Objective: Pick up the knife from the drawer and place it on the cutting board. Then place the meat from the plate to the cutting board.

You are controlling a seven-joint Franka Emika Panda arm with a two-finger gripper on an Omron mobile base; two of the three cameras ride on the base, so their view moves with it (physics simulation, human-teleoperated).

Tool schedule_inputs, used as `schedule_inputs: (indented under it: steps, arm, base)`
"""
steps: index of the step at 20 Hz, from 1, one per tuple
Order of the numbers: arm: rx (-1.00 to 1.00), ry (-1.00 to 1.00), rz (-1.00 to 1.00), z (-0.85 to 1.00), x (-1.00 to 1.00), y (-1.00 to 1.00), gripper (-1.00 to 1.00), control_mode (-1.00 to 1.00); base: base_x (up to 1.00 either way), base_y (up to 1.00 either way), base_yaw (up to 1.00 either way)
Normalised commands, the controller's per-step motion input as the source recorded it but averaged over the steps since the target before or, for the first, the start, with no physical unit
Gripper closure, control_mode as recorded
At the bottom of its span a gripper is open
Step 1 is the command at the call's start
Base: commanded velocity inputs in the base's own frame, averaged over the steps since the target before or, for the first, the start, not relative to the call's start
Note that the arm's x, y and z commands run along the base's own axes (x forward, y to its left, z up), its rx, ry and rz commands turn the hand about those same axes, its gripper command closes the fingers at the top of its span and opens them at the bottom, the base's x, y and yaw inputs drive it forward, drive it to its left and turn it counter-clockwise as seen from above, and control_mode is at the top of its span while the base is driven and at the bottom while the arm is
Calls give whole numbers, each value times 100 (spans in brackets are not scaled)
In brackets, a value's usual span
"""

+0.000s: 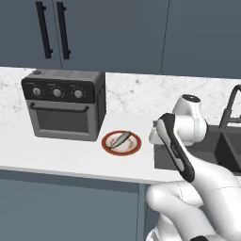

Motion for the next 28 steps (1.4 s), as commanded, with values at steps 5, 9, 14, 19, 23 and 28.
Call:
schedule_inputs:
  steps: [5,9,14,19,23,28]
  arm:
    - [-11,-2,15,-34,46,33,-100,-100]
    - [-1,-2,0,-10,68,24,-100,-100]
    - [0,0,-4,0,74,40,-100,-100]
    - [6,0,-6,0,58,22,-100,-100]
    - [2,0,-4,0,46,18,-100,-100]
    - [0,0,0,-10,27,19,-100,-100]
  base:
    - [0,0,0]
    - [0,0,0]
    - [0,0,0]
    - [0,0,0]
    - [0,0,0]
    - [0,0,0]
